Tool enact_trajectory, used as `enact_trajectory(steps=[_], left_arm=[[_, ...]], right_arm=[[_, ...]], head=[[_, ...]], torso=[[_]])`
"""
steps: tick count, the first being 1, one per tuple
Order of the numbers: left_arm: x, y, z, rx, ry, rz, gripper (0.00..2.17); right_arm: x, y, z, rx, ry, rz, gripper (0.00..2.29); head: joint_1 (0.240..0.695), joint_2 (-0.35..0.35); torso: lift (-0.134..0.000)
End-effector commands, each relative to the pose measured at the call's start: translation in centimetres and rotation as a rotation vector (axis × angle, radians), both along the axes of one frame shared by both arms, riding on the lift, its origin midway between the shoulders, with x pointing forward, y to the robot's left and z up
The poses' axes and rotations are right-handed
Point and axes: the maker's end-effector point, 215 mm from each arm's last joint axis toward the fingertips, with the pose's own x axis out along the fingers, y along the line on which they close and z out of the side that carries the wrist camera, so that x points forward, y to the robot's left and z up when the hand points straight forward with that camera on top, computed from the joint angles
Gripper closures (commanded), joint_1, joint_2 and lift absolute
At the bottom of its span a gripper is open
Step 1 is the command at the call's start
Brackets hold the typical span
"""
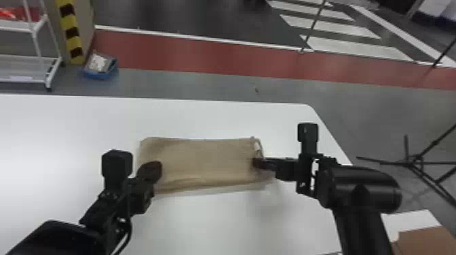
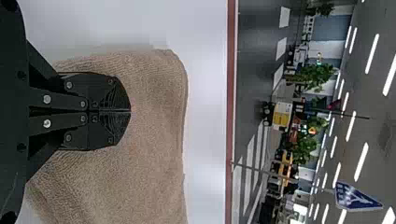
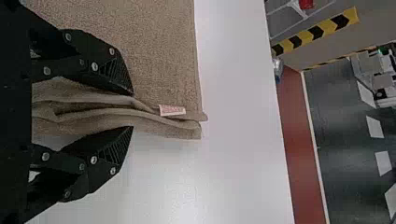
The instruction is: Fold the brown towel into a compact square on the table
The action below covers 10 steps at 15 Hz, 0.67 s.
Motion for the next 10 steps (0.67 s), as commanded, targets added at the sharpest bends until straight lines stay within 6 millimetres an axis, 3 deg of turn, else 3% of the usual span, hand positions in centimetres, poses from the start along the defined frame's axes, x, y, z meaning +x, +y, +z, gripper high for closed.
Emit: enact_trajectory(steps=[1,4,5,7,10], left_arm=[[-0.3,0.0,-0.4,0.006,0.014,0.0,2.14],[-0.3,0.0,-0.5,0.006,0.022,0.003,2.14],[-0.6,0.0,-0.7,0.005,0.027,0.004,2.14],[-1.0,0.0,-0.3,-0.002,0.02,0.007,2.14],[-1.4,-0.2,2.3,-0.034,-0.014,0.011,2.14]], right_arm=[[0.2,0.2,0.7,0.006,-0.011,0.005,0.94],[0.7,1.1,3.3,0.01,-0.063,0.02,0.96],[0.5,1.6,4.2,0.02,-0.073,0.028,1.12],[-0.2,2.5,6.0,0.063,-0.087,0.036,1.14],[-0.4,3.6,8.1,0.096,-0.115,0.066,1.14]], head=[[0.695,-0.286],[0.695,-0.283],[0.695,-0.282],[0.695,-0.273],[0.695,-0.267]], torso=[[-0.112],[-0.112],[-0.112],[-0.112],[-0.112]])
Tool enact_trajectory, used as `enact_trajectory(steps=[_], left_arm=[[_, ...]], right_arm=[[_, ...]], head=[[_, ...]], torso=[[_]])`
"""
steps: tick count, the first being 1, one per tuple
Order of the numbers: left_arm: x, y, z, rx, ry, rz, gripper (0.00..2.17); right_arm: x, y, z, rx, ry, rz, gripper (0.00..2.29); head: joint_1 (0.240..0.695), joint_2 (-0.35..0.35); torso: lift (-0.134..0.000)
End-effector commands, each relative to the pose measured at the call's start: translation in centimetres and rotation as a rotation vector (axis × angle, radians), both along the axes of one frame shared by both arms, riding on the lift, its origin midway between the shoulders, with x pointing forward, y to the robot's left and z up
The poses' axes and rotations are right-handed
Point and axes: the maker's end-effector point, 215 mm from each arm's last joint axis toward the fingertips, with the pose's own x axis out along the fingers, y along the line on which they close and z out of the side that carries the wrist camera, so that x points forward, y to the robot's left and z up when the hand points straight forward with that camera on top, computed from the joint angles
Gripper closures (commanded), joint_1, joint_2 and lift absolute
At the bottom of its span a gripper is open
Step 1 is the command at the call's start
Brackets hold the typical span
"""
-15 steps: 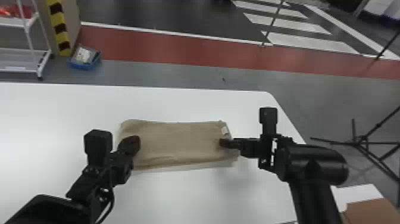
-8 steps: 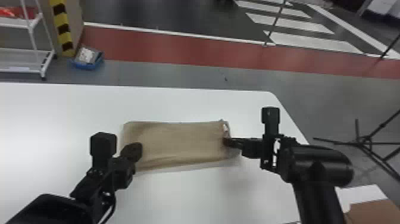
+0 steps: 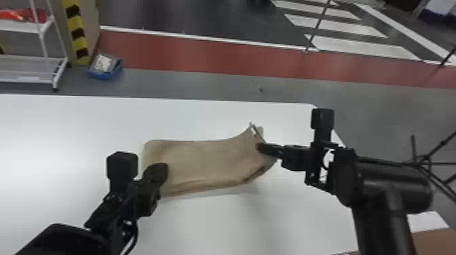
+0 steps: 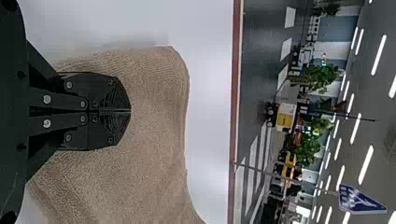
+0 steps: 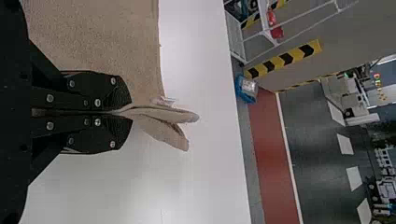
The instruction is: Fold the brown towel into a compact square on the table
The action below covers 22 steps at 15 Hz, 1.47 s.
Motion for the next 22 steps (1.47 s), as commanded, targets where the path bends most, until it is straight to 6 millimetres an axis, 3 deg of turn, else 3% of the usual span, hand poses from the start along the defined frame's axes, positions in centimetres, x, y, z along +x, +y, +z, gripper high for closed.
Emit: enact_trajectory(steps=[1,3,4,6,8,14,15,17,20,22], left_arm=[[-0.7,0.0,2.2,-0.024,-0.021,0.006,2.14],[-1.2,-0.1,4.2,-0.04,-0.042,-0.003,2.14],[-1.3,0.1,4.4,-0.045,-0.044,-0.004,2.14],[-1.0,2.0,3.7,-0.035,-0.036,0.002,2.14],[-1.2,2.5,1.7,-0.029,-0.001,-0.009,2.14],[1.5,4.2,1.0,-0.022,0.013,-0.004,2.14],[1.2,4.3,-0.2,-0.013,0.053,-0.007,2.14],[0.8,3.9,-0.1,-0.037,0.058,-0.02,2.14],[0.3,3.6,1.4,-0.109,0.032,-0.062,2.14],[0.5,3.4,3.9,-0.166,-0.038,-0.069,2.14]], right_arm=[[0.3,0.2,1.8,0.013,-0.031,0.013,1.14],[2.1,-1.1,4.7,0.02,-0.088,0.011,1.14],[2.6,-1.7,4.9,0.026,-0.084,0.022,1.14],[3.5,-2.9,5.4,0.023,-0.074,0.024,1.14],[2.8,-2.3,5.4,0.055,-0.022,0.036,1.14],[2.9,4.9,9.7,0.071,0.074,0.137,1.14],[3.0,5.9,10.3,0.064,0.084,0.15,1.14],[3.5,7.2,10.7,0.033,0.08,0.168,1.14],[4.4,8.1,11.2,0.007,0.073,0.179,1.14],[4.4,9.3,11.0,-0.005,0.078,0.193,1.14]], head=[[0.695,-0.265],[0.695,-0.259],[0.695,-0.26],[0.695,-0.268],[0.695,-0.268],[0.695,-0.208],[0.695,-0.196],[0.695,-0.162],[0.695,-0.149],[0.695,-0.147]], torso=[[-0.112],[-0.112],[-0.112],[-0.112],[-0.112],[-0.112],[-0.112],[-0.112],[-0.112],[-0.112]])
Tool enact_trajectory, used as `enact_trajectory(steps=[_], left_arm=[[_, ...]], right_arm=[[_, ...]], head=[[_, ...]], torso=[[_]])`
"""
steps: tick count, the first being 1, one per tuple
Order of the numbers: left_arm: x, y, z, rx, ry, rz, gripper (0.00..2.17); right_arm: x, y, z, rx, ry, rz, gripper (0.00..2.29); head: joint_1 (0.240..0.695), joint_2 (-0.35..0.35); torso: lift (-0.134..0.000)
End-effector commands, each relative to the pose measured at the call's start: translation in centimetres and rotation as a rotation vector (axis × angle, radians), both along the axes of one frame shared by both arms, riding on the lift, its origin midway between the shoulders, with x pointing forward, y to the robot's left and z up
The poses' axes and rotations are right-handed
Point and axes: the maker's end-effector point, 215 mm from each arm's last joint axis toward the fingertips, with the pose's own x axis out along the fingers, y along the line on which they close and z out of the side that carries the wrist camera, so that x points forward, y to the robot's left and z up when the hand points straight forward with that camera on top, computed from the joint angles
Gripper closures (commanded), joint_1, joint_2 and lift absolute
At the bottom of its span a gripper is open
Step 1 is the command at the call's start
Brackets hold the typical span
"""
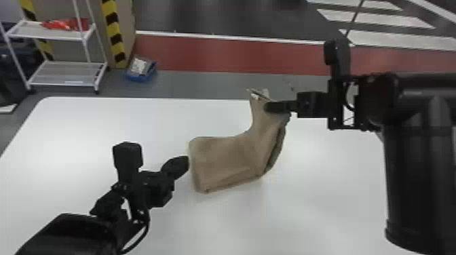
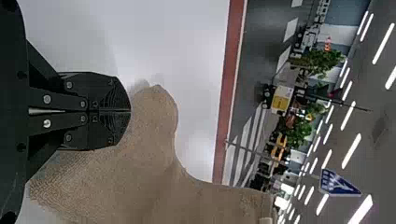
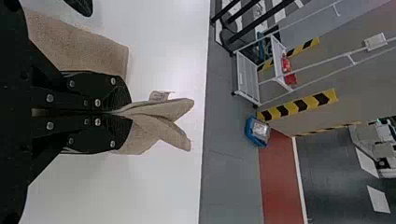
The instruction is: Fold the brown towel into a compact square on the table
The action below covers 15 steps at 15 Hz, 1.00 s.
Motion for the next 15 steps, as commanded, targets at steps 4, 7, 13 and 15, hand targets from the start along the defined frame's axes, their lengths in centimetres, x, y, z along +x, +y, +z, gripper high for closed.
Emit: enact_trajectory(steps=[4,7,13,15], left_arm=[[0.4,-1.6,1.9,-0.046,-0.051,-0.037,2.14],[0.1,-1.2,-0.5,-0.029,0.014,-0.042,2.14],[-0.7,-1.8,-0.4,-0.07,0.019,-0.08,2.14],[-0.9,-2.0,-1.0,-0.065,0.028,-0.083,2.14]], right_arm=[[0.0,3.5,-1.2,-0.007,0.027,0.047,1.14],[0.1,4.8,-1.2,-0.029,0.018,0.067,1.14],[-0.4,8.6,-3.5,-0.084,0.037,0.113,1.14],[-0.8,10.1,-3.8,-0.094,0.042,0.137,1.14]], head=[[0.695,-0.133],[0.695,-0.124],[0.695,-0.093],[0.695,-0.082]], torso=[[-0.112],[-0.112],[-0.112],[-0.112]])
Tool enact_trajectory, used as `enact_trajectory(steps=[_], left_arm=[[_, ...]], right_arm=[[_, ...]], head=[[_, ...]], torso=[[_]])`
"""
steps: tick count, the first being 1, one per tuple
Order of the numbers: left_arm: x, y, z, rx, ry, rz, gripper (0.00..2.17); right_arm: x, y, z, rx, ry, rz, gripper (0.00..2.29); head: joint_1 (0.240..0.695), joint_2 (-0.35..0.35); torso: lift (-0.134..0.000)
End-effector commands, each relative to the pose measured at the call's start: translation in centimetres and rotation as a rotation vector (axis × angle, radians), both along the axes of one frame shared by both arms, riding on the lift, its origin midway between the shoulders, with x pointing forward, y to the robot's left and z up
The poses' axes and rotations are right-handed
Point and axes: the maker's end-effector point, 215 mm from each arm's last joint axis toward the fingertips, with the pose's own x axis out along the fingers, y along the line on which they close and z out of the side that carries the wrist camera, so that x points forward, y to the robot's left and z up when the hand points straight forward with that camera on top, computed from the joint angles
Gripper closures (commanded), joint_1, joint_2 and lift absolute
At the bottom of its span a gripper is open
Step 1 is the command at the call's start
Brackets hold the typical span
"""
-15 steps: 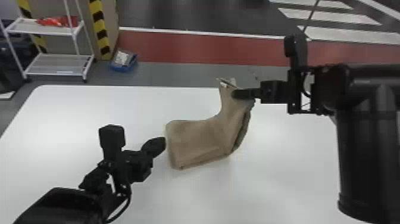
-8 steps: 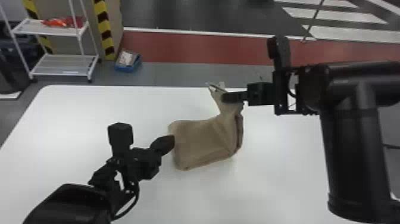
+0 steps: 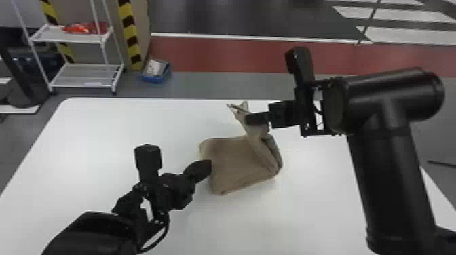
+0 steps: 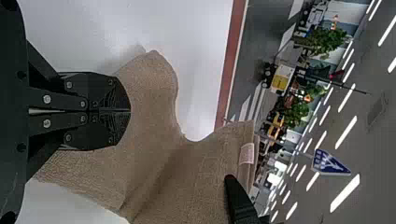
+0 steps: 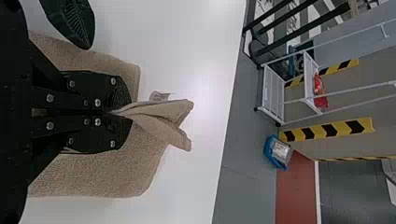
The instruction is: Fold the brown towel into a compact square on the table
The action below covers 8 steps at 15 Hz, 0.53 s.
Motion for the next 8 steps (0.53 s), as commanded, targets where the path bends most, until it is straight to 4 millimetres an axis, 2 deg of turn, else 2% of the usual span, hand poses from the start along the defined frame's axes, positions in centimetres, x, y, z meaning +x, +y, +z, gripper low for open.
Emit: enact_trajectory(steps=[1,4,8], left_arm=[[-0.1,0.0,-0.7,0.01,0.009,-0.001,2.14],[-0.4,0.2,-2.0,0.028,0.03,0.001,2.14],[-0.5,0.4,-2.6,0.064,0.028,0.006,2.14]], right_arm=[[-0.6,1.6,-0.6,-0.014,0.006,0.026,1.14],[-1.4,2.6,-2.0,-0.035,0.023,0.048,1.14],[-2.4,3.7,-4.1,-0.064,0.036,0.076,1.14]], head=[[0.695,-0.077],[0.695,-0.057],[0.695,-0.041]], torso=[[-0.112],[-0.112],[-0.112]])
